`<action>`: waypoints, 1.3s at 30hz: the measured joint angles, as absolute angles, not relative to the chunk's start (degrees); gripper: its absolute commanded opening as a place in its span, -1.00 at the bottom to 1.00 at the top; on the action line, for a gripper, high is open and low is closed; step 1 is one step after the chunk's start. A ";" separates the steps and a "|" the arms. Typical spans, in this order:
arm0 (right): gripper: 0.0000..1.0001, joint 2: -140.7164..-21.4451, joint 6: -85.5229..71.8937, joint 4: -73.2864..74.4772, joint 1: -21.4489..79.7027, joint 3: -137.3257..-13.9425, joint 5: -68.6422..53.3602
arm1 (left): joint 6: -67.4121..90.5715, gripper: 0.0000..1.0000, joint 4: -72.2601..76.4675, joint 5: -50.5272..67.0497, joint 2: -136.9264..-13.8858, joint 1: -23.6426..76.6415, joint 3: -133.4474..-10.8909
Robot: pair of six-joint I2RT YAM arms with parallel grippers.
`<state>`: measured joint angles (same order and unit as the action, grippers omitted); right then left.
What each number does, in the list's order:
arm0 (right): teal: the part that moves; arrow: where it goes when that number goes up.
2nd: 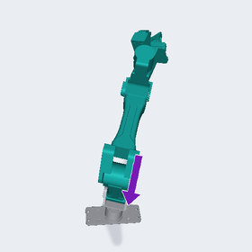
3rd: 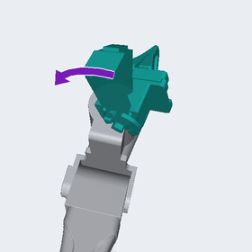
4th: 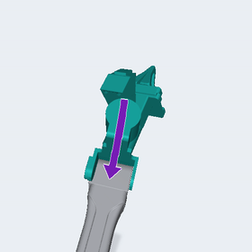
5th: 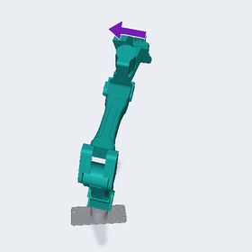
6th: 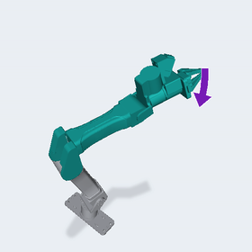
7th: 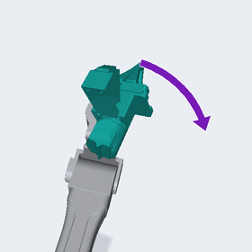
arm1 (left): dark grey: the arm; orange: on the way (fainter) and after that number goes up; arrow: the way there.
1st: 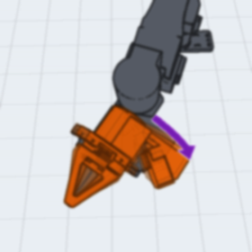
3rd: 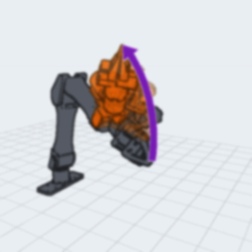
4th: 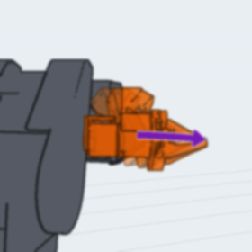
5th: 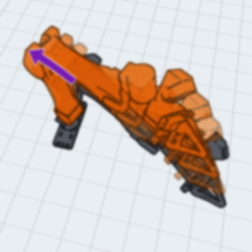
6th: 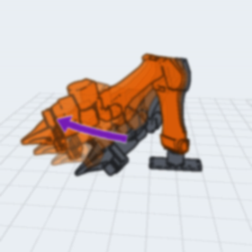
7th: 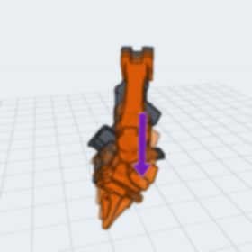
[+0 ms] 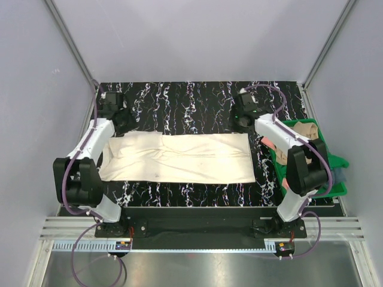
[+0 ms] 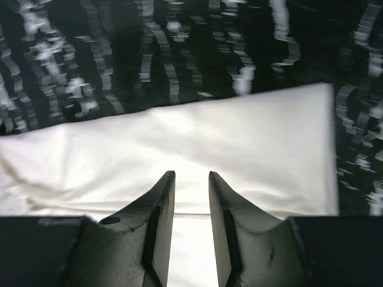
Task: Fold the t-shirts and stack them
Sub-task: Fold the tshirt
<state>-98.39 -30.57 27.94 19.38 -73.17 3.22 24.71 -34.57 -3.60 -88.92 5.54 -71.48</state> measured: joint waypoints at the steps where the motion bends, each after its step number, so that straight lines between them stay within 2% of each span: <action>1: -0.27 -99.26 -30.94 27.62 20.97 -74.96 2.39 | 24.40 -0.05 -34.87 -3.29 -88.95 3.20 -70.96; 6: -0.31 -106.80 -32.73 24.03 29.50 -83.72 -2.46 | 23.83 -0.05 -35.59 -1.63 -88.99 -5.89 -68.82; 13: -0.24 -121.40 -34.44 17.54 38.11 -95.81 -11.00 | 22.61 0.04 -35.77 4.36 -92.55 -15.73 -69.45; 22: -0.18 -136.70 -36.34 13.28 39.68 -110.59 -16.03 | 18.28 -0.05 -33.32 12.91 -108.05 -16.86 -75.79; 31: -0.18 -138.63 -34.57 12.75 39.64 -112.27 -17.10 | 15.42 -0.15 -29.50 21.45 -115.35 -16.86 -81.65; 39: -0.18 -138.63 -32.93 12.12 39.29 -111.66 -17.19 | 14.72 -0.15 -28.91 22.04 -117.49 -16.88 -82.19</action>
<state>-138.63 -32.93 12.12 39.29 -111.66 -17.19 14.72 -28.91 22.04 -117.49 -16.88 -82.19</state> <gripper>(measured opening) 0.410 0.427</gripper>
